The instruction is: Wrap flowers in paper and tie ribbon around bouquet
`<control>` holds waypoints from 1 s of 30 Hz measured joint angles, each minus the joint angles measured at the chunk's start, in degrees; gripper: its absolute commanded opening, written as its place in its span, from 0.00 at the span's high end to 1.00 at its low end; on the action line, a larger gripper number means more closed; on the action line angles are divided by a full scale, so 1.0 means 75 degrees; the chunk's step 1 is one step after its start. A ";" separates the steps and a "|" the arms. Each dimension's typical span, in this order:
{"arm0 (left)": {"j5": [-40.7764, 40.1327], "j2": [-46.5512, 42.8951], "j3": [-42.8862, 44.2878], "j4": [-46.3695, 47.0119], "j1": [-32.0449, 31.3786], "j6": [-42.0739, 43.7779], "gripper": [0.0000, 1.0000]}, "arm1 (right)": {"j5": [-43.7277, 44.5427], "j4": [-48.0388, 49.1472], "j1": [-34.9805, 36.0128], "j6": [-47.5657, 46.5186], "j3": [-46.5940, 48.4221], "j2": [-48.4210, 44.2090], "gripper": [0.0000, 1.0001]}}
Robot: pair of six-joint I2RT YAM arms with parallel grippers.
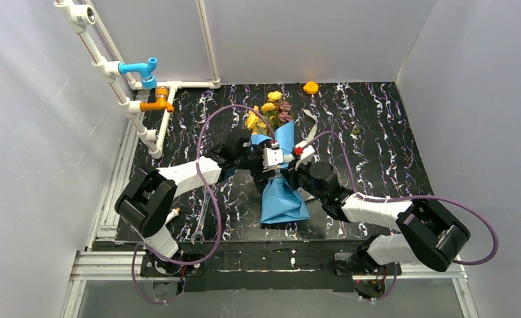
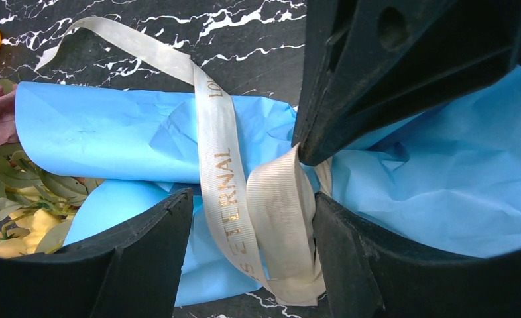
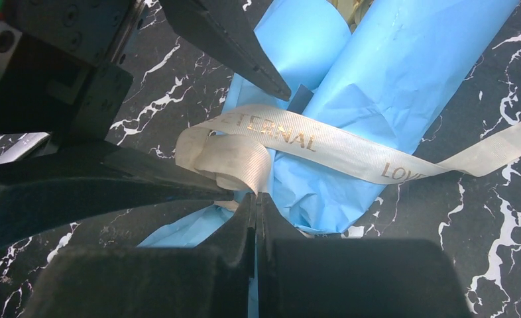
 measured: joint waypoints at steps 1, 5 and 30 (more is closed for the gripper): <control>-0.0029 0.0041 0.0035 0.0000 0.0003 0.0003 0.35 | 0.0000 0.0009 0.0000 0.0000 0.0000 0.0000 0.99; -0.0119 0.0143 0.0134 0.0000 0.0003 0.0000 0.40 | -0.0003 0.0015 0.0000 -0.0003 0.0000 0.0009 0.99; -0.0082 0.0122 -0.0140 0.0096 -0.0035 -0.0058 0.36 | 0.0000 0.0015 0.0000 0.0061 0.0000 0.0035 0.99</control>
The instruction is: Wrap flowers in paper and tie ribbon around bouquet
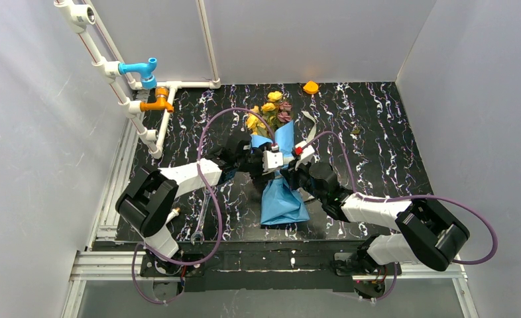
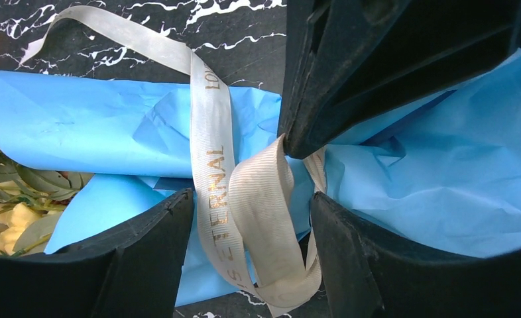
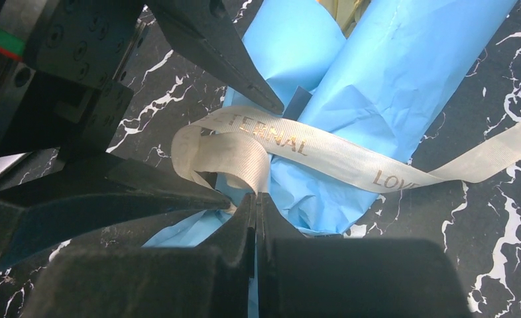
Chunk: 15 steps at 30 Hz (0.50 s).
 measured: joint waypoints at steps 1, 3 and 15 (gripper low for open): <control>-0.0026 -0.0032 -0.0023 0.0000 -0.0009 0.0032 0.36 | 0.0000 0.0000 0.0000 0.0009 0.0000 0.0000 0.99; -0.0099 -0.0099 -0.0032 -0.0009 -0.0047 0.0096 0.34 | -0.0003 0.0000 0.0000 0.0029 0.0000 0.0000 0.99; -0.0326 -0.0344 -0.0035 0.0003 -0.0204 0.0309 0.46 | -0.0006 0.0000 0.0000 0.0087 0.0000 0.0006 0.99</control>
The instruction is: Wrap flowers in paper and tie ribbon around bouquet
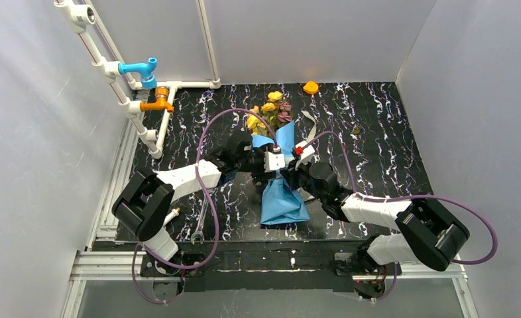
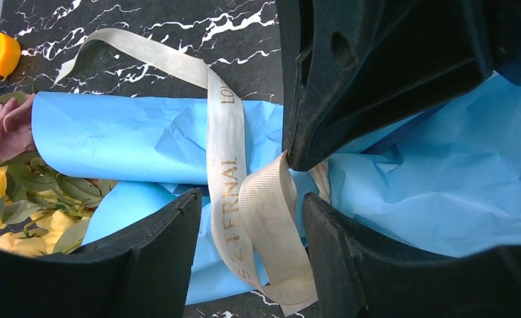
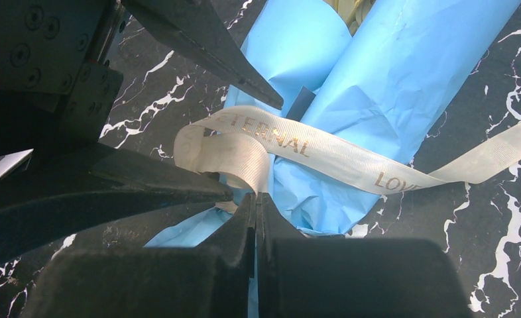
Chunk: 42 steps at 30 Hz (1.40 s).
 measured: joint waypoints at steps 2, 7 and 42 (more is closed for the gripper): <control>-0.0012 0.0009 0.0003 0.0000 0.0000 -0.0017 0.53 | 0.0003 0.0000 0.0000 -0.0003 0.0000 0.0000 0.99; -0.0047 0.0119 0.0009 0.0012 -0.0003 -0.0058 0.61 | 0.0003 0.0000 0.0000 -0.0003 0.0000 0.0000 0.99; 0.0303 0.0114 0.0632 -0.2130 -0.0003 -0.0277 1.00 | -0.0003 -0.0023 0.0009 -0.0009 0.0006 -0.0003 0.96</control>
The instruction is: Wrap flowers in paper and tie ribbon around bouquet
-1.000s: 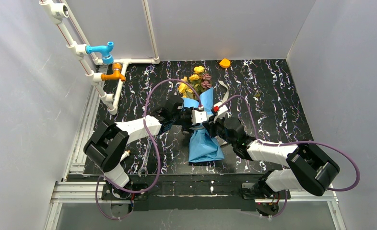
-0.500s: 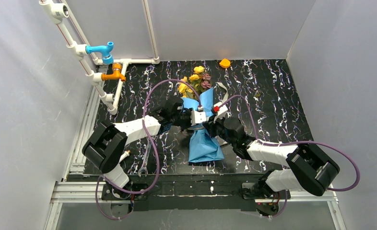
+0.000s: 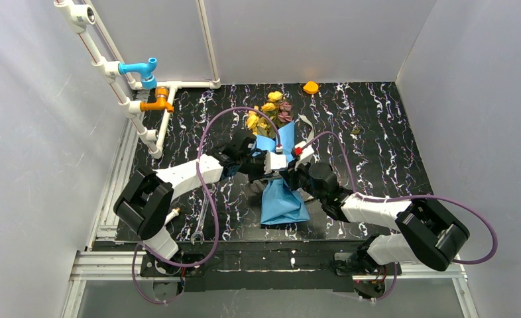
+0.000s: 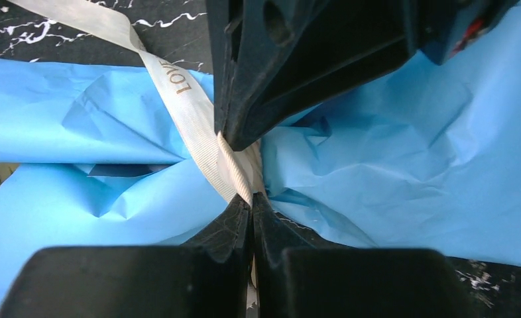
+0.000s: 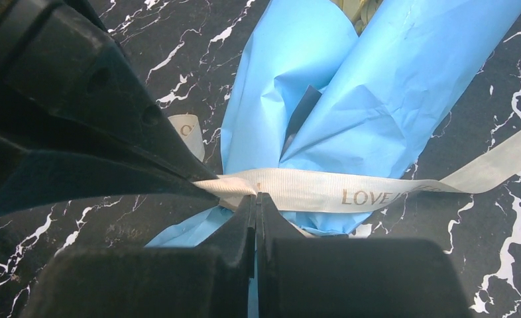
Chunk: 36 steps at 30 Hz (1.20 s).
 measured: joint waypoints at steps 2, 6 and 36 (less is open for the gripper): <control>0.0143 0.0003 0.0172 -0.0312 0.0000 0.0003 1.00 | 0.0006 -0.0017 0.0003 0.0000 0.0012 0.0003 0.91; 0.0428 0.0093 0.0720 -0.0868 0.0000 -0.0003 1.00 | 0.0015 -0.0105 0.0003 -0.0015 0.0082 0.0000 0.77; 0.1026 0.0982 0.1929 -0.2594 0.0178 -0.0455 1.00 | -0.0134 -0.0562 -0.0003 -0.1169 -0.0781 -0.1571 0.60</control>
